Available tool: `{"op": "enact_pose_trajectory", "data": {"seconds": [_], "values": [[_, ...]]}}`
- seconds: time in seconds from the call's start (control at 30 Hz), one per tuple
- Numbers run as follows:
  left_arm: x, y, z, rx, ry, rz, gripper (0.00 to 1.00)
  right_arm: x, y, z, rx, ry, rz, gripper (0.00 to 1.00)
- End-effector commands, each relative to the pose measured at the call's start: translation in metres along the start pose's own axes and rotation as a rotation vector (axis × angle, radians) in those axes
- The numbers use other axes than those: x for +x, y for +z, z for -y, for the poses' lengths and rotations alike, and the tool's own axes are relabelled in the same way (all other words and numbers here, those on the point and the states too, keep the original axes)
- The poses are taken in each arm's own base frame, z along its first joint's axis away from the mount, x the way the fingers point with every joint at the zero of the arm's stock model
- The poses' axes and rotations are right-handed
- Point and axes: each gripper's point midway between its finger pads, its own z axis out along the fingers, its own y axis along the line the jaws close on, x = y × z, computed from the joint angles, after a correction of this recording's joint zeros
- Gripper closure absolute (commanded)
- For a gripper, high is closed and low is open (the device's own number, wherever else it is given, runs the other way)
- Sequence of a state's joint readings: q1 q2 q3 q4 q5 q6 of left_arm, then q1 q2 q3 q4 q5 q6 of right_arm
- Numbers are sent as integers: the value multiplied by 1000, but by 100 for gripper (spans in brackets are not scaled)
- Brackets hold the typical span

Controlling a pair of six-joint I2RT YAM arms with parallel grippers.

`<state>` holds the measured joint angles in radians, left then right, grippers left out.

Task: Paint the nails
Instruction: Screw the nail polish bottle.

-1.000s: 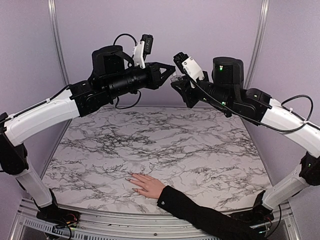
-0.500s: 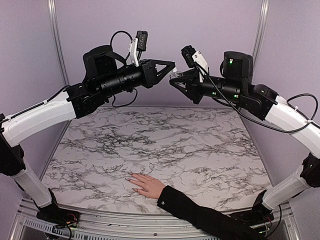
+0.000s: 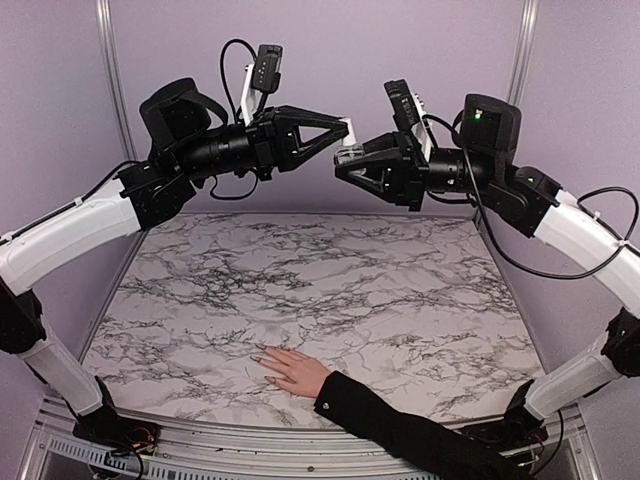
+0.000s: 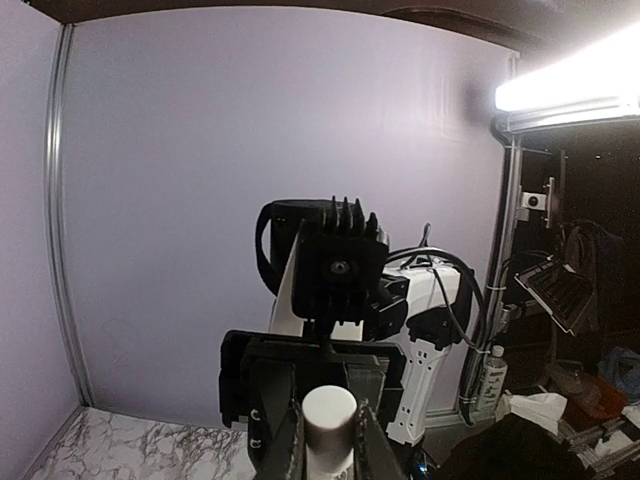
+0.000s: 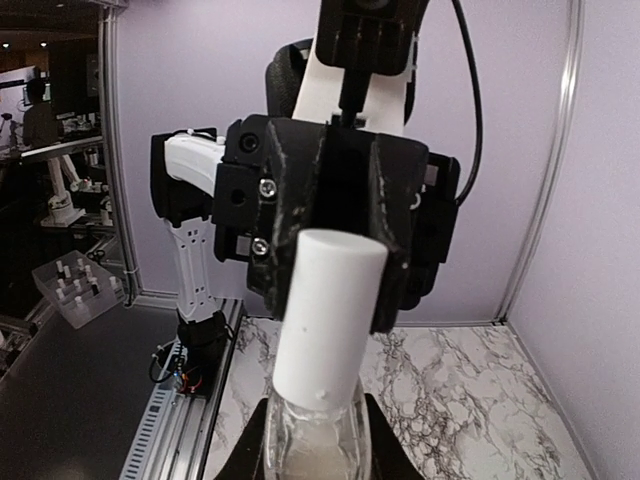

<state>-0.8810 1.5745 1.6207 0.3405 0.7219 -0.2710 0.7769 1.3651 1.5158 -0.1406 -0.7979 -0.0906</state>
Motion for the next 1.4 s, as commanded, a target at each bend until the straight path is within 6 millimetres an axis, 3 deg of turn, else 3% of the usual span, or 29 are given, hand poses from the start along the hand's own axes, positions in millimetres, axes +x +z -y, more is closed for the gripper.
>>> {"op": "enact_pose_trajectory", "data": {"seconds": [0.0, 0.27, 0.4, 0.57, 0.7, 0.9, 1.1, 1.37], "values": [[75, 3, 9, 184, -158, -216, 100, -85, -21, -49, -192, -210, 246, 100], [74, -1, 8, 250, -190, -233, 100, -90, -19, -65, -262, -186, 257, 100], [64, -3, -3, 183, -168, -206, 91, -83, -17, -61, -240, -181, 236, 100], [31, -19, -33, -72, -71, -113, 64, -67, -14, -49, -160, -172, 198, 100], [8, -40, -52, -274, -5, -45, 52, -47, -11, -27, -31, -144, 151, 100], [-10, -61, -67, -477, 18, 23, 45, -18, -18, 50, 413, -74, 22, 100], [-20, -46, -64, -559, 7, 71, 44, 12, -33, 92, 748, -118, -114, 100], [-12, -18, -81, -627, -81, 95, 42, 34, -38, 108, 915, -152, -229, 100]]}}
